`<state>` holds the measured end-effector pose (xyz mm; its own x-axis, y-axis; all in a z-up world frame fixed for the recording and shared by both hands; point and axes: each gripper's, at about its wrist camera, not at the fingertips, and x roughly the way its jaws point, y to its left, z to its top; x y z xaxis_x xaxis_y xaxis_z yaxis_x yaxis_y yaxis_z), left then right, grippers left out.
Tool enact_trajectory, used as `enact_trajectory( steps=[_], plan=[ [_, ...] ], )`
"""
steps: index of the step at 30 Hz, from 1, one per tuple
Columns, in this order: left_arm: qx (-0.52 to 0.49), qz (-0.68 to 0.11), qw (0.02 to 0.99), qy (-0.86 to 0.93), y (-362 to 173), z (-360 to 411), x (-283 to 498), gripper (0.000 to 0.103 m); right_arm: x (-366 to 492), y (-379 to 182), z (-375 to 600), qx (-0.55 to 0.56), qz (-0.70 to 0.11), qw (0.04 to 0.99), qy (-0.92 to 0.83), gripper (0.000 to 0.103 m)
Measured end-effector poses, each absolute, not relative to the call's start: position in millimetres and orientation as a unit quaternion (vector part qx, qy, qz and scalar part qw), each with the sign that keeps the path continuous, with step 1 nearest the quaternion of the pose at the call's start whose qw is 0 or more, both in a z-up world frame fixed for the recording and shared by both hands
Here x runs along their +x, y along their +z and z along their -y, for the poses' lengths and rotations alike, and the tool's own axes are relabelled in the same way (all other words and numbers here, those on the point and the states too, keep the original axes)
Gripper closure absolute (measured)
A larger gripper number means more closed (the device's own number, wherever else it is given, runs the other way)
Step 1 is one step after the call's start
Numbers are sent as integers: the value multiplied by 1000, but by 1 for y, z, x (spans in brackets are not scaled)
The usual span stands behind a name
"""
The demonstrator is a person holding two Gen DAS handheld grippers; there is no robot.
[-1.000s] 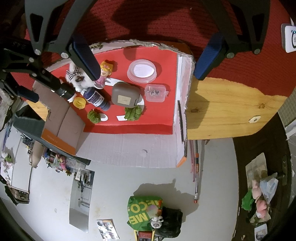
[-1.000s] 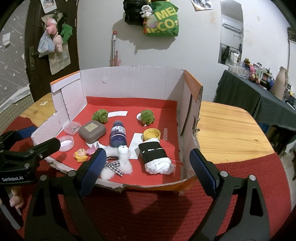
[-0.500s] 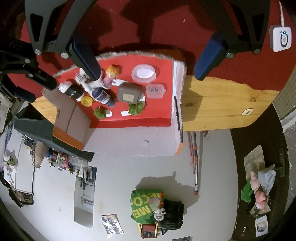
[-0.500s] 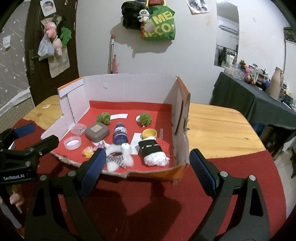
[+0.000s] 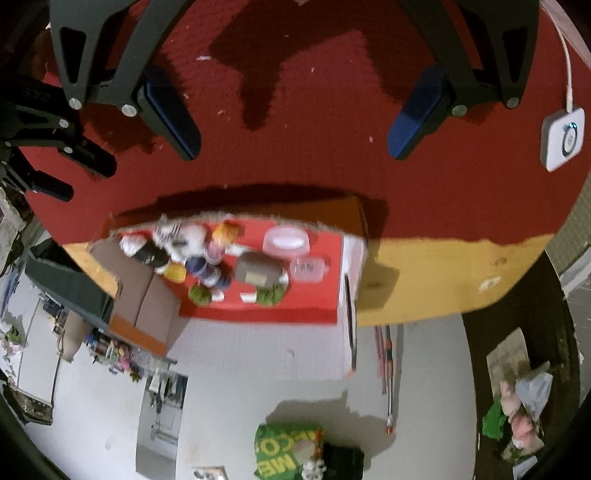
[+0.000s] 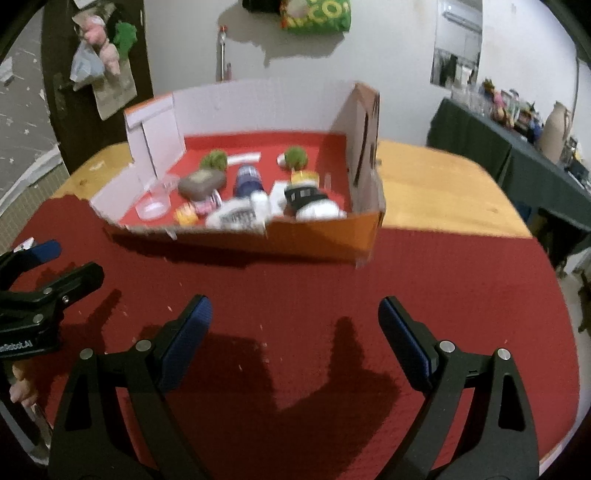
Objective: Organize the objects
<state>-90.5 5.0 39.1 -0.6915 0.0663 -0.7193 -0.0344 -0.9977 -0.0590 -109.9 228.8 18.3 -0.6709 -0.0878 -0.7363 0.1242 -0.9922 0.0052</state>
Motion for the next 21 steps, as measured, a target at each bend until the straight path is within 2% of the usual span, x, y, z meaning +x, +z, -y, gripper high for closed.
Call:
enact_trajectory(
  steps=[9, 14, 21],
  plan=[
    [-441, 9, 10, 897, 15, -12, -103, 0, -123, -1, -234, 445, -22, 31, -895, 11],
    [-441, 11, -3, 897, 12, -14, -104, 0, -126, -4, -238, 455, -12, 19, -890, 1],
    [-440, 12, -11, 898, 12, -15, -105, 0, -127, -4, -239, 456, -12, 17, -890, 0]
  ],
)
